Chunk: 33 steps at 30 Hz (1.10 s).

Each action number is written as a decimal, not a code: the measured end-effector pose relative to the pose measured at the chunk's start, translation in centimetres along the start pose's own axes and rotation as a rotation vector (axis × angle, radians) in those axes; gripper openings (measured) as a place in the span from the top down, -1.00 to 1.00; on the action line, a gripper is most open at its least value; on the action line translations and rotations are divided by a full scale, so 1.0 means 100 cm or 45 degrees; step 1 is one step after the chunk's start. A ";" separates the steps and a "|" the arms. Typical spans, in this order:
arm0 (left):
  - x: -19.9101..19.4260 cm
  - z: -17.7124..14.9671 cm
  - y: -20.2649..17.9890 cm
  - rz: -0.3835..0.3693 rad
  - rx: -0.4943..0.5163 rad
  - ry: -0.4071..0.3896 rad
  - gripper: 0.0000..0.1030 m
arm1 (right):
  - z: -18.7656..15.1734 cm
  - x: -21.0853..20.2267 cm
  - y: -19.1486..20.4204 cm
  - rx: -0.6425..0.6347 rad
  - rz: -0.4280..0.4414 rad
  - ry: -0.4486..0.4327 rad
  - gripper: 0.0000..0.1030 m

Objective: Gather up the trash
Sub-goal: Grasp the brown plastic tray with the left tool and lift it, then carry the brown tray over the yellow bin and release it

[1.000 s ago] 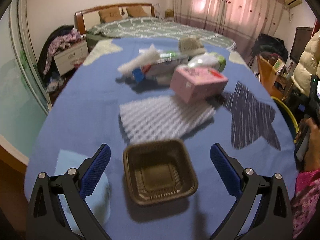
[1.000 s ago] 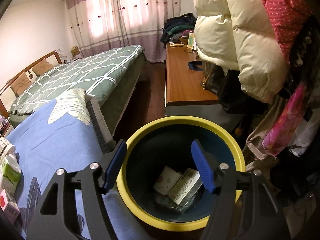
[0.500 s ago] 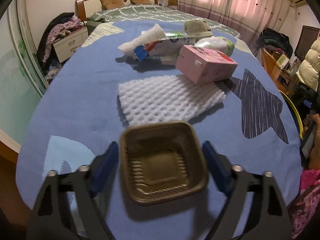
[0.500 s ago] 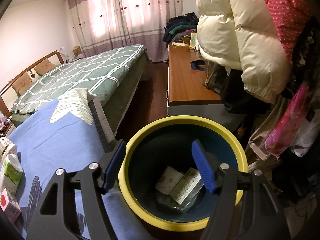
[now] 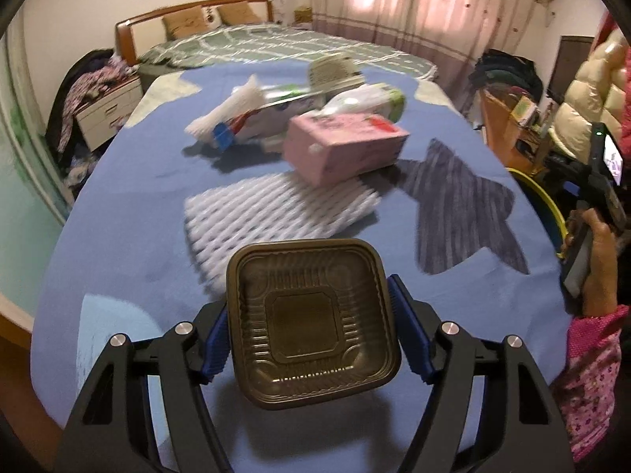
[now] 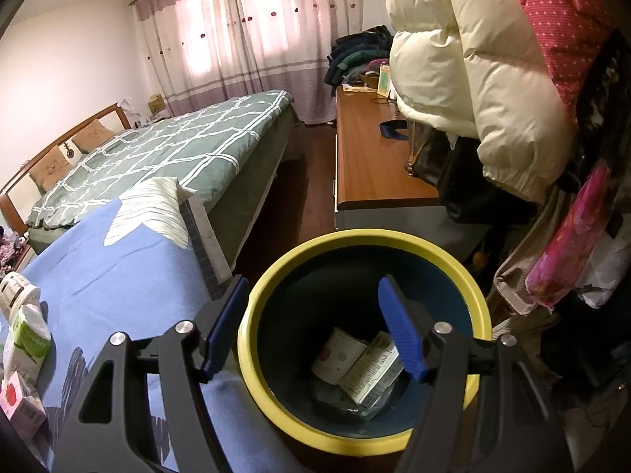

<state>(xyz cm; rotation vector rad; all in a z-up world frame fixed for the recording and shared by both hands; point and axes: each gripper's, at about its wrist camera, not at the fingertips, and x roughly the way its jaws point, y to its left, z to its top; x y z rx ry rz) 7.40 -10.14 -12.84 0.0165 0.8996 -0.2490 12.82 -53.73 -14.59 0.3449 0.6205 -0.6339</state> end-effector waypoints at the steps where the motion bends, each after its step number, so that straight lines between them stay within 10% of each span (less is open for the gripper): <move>1: 0.000 0.003 -0.004 -0.011 0.013 -0.008 -0.36 | -0.001 -0.003 -0.001 0.005 0.020 0.003 -0.26; 14: 0.018 0.083 -0.132 -0.254 0.326 -0.138 -0.36 | 0.004 -0.062 -0.050 0.006 0.078 -0.127 -0.32; 33: 0.153 0.141 -0.369 -0.496 0.591 0.105 -0.37 | -0.006 -0.094 -0.142 0.069 -0.016 -0.198 -0.36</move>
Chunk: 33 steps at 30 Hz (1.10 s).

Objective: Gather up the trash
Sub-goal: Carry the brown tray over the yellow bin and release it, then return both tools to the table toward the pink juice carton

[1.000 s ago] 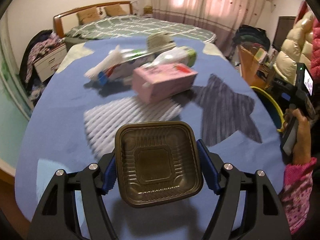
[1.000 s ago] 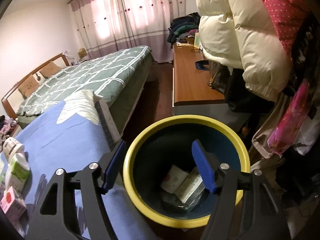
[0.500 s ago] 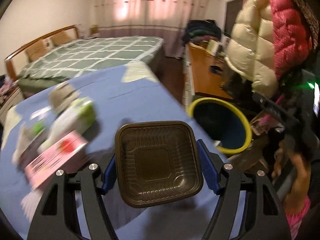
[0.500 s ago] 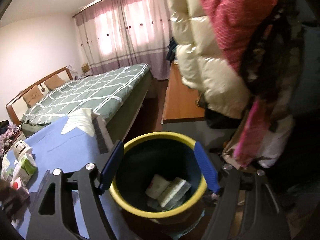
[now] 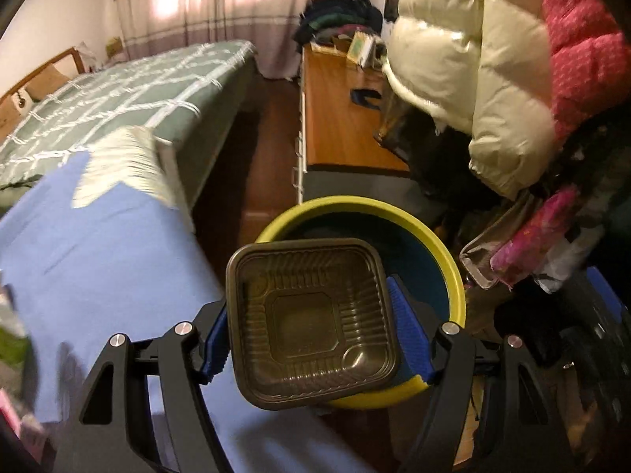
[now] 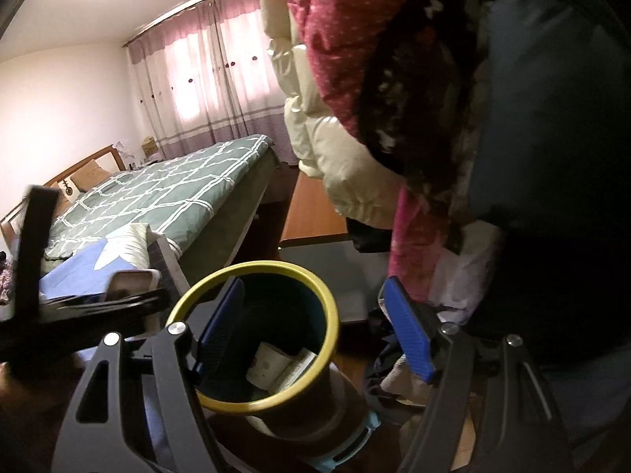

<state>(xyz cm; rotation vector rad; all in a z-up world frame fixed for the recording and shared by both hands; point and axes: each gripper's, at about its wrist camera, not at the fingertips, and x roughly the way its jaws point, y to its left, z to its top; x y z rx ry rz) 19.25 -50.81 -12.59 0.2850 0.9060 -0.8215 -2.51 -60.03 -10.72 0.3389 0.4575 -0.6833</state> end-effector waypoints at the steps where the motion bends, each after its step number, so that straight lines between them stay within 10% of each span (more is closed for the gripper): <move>1: 0.007 0.001 -0.002 -0.001 0.000 0.010 -0.37 | 0.000 0.000 -0.002 0.003 -0.001 0.000 -0.36; 12: 0.030 0.006 -0.003 0.012 -0.048 0.048 -0.78 | 0.002 -0.015 -0.006 0.020 -0.008 -0.052 -0.45; 21: -0.124 -0.033 0.043 0.177 -0.115 -0.283 -0.91 | -0.006 -0.008 0.024 -0.035 0.099 0.012 -0.46; 33: -0.312 -0.180 0.182 0.579 -0.503 -0.493 -0.91 | -0.048 -0.021 0.160 -0.270 0.489 0.175 -0.48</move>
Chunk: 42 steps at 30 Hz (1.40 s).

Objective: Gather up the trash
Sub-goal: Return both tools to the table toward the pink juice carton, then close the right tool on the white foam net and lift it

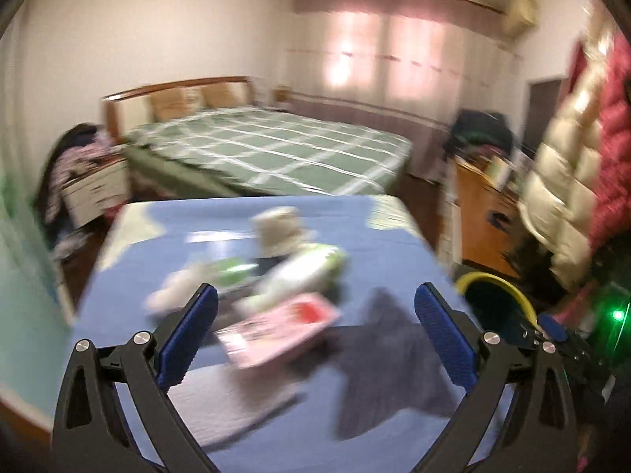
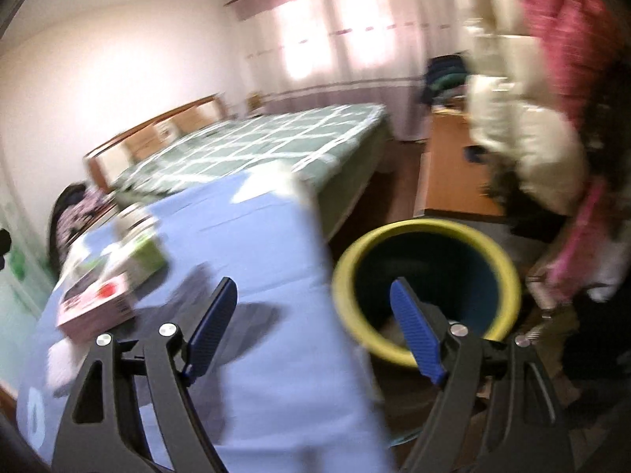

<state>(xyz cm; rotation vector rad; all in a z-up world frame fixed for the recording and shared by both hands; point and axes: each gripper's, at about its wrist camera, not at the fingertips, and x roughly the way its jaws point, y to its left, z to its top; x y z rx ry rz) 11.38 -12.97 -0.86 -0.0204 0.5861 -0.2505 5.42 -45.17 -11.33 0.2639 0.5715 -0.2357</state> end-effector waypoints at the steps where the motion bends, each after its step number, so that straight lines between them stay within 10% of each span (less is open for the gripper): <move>1: -0.007 -0.003 0.016 0.031 -0.028 -0.010 -0.91 | -0.003 0.005 0.016 -0.021 0.046 0.024 -0.48; 17: -0.069 -0.048 0.170 0.271 -0.292 -0.086 -0.91 | -0.062 0.052 0.246 -0.334 0.402 0.269 -0.63; 33: -0.053 -0.052 0.172 0.235 -0.331 -0.038 -0.91 | -0.085 0.076 0.277 -0.520 0.257 0.441 -0.75; 42: -0.052 -0.052 0.171 0.220 -0.342 -0.035 -0.91 | -0.062 0.092 0.220 -0.524 0.096 0.393 -0.75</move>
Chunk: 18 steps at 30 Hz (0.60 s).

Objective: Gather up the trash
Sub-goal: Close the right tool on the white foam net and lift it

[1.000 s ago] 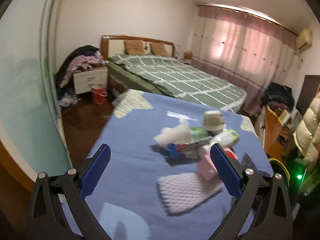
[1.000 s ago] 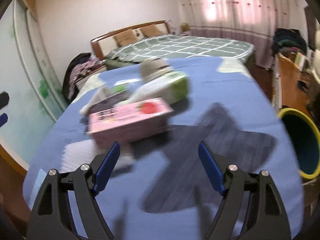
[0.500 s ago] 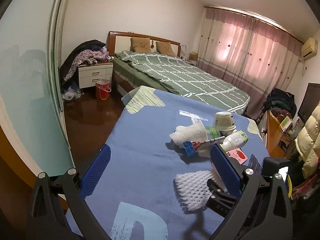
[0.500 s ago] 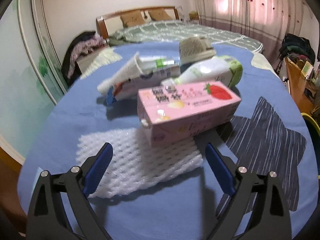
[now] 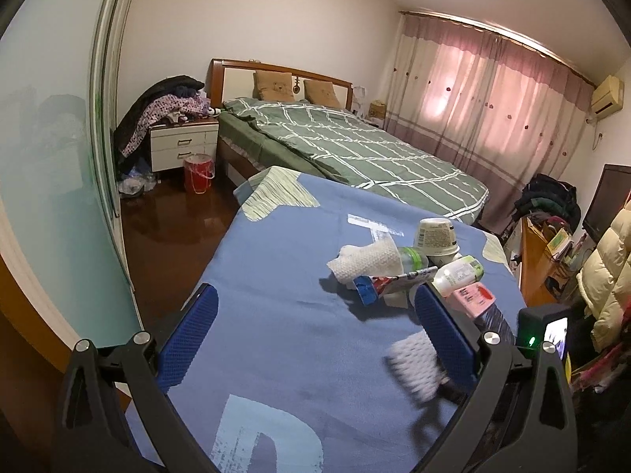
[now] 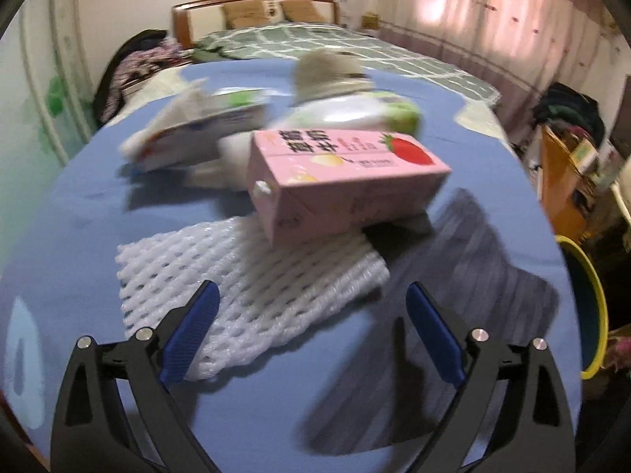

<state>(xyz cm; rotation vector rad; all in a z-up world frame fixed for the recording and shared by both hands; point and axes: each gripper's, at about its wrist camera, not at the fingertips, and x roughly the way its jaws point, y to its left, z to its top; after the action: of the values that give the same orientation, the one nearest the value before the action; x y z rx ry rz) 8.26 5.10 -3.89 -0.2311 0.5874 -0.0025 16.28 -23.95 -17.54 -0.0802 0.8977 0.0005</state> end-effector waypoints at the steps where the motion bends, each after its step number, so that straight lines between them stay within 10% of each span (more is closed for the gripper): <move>1: 0.000 0.000 -0.001 0.001 0.000 -0.002 -0.91 | 0.001 0.002 -0.008 0.019 -0.007 0.003 -0.75; 5: -0.001 -0.001 -0.003 -0.005 -0.001 0.000 -0.91 | -0.002 0.005 -0.027 0.086 0.062 0.026 -0.69; 12: 0.005 -0.005 -0.013 -0.025 0.013 0.022 -0.91 | -0.007 -0.006 -0.012 0.059 0.164 -0.009 0.29; 18: 0.005 -0.006 -0.010 -0.026 -0.002 0.023 -0.91 | -0.008 -0.011 -0.010 0.102 0.278 -0.012 0.70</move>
<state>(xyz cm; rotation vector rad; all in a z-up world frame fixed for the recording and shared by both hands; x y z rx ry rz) 8.39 3.92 -4.41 -0.2392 0.6027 -0.0236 14.98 -24.92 -17.09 0.0924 0.8927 0.1679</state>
